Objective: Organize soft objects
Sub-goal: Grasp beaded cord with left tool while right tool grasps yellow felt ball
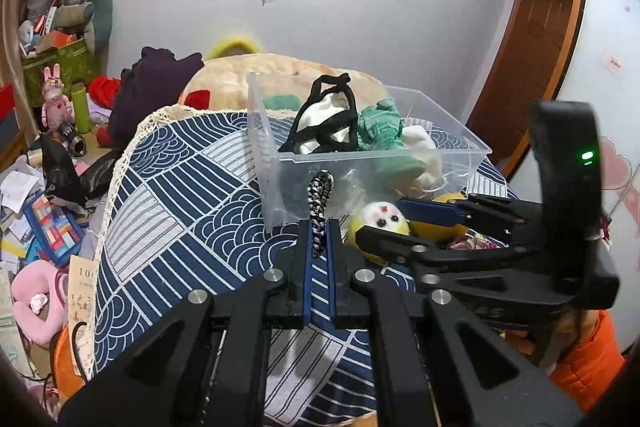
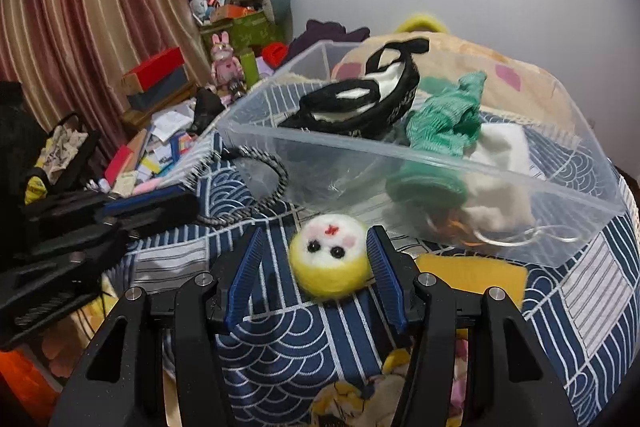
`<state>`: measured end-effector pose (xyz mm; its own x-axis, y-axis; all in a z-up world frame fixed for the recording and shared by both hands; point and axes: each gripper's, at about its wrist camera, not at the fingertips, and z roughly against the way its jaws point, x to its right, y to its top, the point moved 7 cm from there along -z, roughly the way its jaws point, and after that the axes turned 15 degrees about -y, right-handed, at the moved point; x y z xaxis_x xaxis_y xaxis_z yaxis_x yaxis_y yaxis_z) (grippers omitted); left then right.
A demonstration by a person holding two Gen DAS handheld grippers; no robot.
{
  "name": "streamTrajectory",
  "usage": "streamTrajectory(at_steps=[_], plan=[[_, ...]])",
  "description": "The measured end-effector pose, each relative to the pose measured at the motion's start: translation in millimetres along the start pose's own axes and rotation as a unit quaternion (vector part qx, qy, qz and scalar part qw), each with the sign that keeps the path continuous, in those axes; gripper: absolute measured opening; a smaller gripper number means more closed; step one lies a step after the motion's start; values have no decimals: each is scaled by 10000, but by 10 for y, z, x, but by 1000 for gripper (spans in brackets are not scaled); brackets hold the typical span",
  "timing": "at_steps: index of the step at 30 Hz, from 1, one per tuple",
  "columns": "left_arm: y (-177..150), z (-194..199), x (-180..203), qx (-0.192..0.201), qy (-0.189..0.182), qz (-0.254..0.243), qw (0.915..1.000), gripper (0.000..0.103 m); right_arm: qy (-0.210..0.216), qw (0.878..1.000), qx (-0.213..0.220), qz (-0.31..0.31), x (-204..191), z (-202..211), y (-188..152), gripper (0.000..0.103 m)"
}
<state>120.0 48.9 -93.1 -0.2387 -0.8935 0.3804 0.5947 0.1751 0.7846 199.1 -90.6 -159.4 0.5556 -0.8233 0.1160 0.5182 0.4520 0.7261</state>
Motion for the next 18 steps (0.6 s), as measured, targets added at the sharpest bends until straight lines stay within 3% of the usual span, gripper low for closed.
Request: streamTrajectory(at_steps=[10, 13, 14, 18], plan=[[26, 33, 113, 63, 28, -164, 9998, 5, -167, 9998, -98, 16, 53, -87, -12, 53], [42, 53, 130, 93, 23, -174, 9998, 5, -298, 9995, -65, 116, 39, -79, -14, 48], [52, 67, 137, 117, 29, -180, 9998, 5, -363, 9992, -35, 143, 47, -75, -21, 43], [103, 140, 185, 206, 28, -254, 9995, 5, -372, 9992, -9, 114, 75, -44, -12, 42]])
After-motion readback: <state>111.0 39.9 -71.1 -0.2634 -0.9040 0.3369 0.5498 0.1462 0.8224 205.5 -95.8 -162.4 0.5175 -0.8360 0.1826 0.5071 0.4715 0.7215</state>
